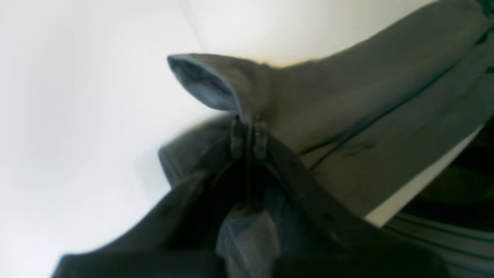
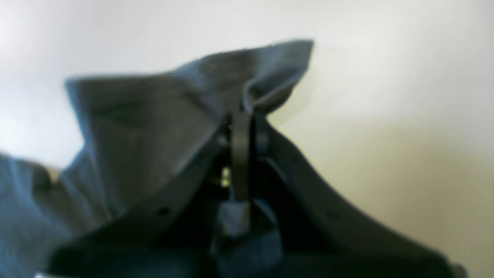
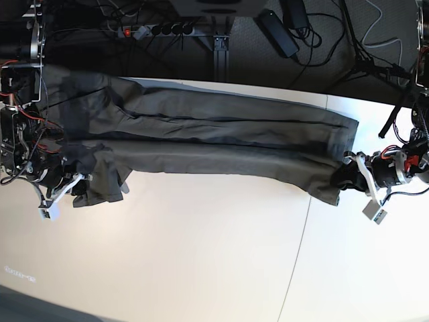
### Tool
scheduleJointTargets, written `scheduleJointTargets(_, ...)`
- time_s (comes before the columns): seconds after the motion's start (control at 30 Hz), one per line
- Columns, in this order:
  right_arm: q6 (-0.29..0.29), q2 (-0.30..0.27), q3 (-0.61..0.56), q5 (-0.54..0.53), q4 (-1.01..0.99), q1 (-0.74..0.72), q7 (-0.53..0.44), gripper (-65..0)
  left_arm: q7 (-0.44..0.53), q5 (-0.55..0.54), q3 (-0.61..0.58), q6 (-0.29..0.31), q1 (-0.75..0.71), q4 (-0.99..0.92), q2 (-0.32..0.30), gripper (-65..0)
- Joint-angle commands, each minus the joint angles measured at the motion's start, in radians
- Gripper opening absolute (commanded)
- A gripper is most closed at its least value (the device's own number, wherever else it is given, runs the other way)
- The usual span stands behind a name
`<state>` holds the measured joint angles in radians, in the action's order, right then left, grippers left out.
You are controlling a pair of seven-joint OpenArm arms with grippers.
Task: Fold the T-shirt properly
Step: 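Lift both hem corners and fold them over toward the collar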
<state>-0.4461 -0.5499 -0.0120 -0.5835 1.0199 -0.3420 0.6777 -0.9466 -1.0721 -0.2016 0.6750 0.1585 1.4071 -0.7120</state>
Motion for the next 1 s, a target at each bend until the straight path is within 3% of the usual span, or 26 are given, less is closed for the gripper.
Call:
scheduleJointTargets(0.0,-0.067,-0.042,0.008,-0.034,0.064,-0.013,-0.003,-65.0,0.005,-0.024,0.011,0.023,0.020,0.047,-0.029,-65.0)
scheduleJointTargets(0.17,-0.067,-0.104,0.049,-0.064,0.334,0.089,0.094,-65.0,-0.055,-0.086,0.011,0.023,0.004,0.146,-0.064,-65.0)
scheduleJointTargets(0.4,-0.067,-0.164,0.231,-0.131,0.607,0.296,0.137,-65.0,-0.101,-0.099,0.011,0.023,-0.017,0.151,-0.073,-65.0)
scheduleJointTargets(0.77,-0.067,-0.181,0.536,-0.238,0.782,0.638,0.161,-65.0,-0.166,-0.167,0.011,0.023,-0.084,0.152,-0.114,-65.0)
scheduleJointTargets(0.97,-0.067,-0.180,0.603,-0.262,0.791,0.752,0.161,-65.0,-0.184,-0.177,0.011,0.023,-0.084,0.151,-0.117,-65.0)
